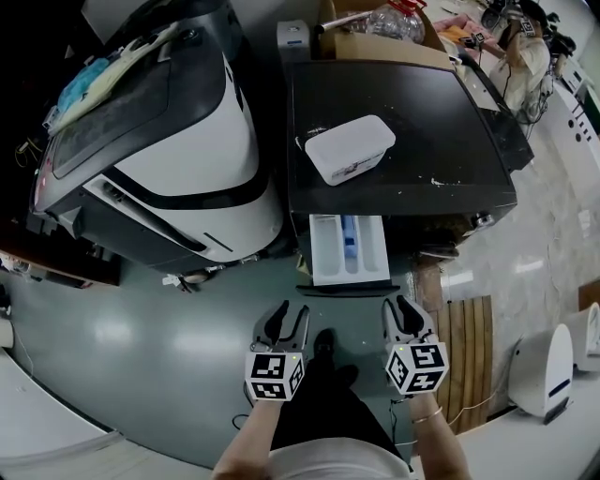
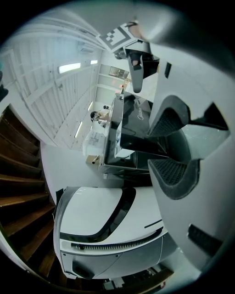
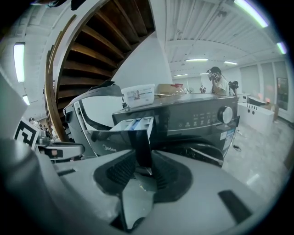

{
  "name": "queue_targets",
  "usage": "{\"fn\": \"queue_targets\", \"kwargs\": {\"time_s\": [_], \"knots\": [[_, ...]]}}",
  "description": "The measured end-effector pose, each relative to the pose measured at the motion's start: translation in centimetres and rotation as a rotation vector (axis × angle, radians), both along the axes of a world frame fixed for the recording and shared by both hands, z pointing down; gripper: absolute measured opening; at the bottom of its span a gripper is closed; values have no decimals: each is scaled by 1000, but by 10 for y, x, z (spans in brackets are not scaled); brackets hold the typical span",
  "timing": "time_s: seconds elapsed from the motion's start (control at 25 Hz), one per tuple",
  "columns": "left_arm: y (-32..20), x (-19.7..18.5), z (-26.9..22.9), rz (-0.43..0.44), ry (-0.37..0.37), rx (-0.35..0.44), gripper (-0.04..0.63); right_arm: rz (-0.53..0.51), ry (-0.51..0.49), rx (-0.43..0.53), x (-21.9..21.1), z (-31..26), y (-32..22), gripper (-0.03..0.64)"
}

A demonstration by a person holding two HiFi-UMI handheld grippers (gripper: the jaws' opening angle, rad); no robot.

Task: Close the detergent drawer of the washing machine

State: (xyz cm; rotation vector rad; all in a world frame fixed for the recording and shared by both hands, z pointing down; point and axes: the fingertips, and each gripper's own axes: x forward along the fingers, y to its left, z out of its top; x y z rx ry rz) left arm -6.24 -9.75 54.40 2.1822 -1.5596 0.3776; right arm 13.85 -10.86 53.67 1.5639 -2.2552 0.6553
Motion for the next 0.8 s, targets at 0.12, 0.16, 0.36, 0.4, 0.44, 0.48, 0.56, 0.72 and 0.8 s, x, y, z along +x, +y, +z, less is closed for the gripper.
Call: {"fn": "queue_targets", "kwargs": {"time_s": [0.12, 0.16, 0.36, 0.4, 0.44, 0.48, 0.56, 0.72, 0.8], "knots": [[-7, -1, 4, 7, -1, -9, 149, 2, -4, 1, -2, 1, -7, 95], [-9, 0, 5, 11, 0, -12, 150, 1, -6, 1, -3, 1, -8, 95], [-16, 6, 11, 48, -7, -30, 150, -11, -12, -1, -5, 4, -12, 95], [-18, 7, 11, 50, -9, -33, 150, -14, -10, 0, -5, 4, -12, 95], [-20, 8, 12, 52, -11, -35, 150, -17, -8, 1, -5, 5, -12, 95], [-21, 9, 12, 54, -11, -36, 150, -19, -7, -1, -5, 6, -12, 95], [-24, 12, 12, 60, -11, -35, 149, -22, -8, -7, -5, 8, -12, 95], [-27, 17, 11, 72, -19, -35, 139, -30, -3, -9, -5, 8, -12, 95], [-26, 17, 11, 70, -19, -38, 130, -34, 3, -8, -5, 8, -13, 95]]}}
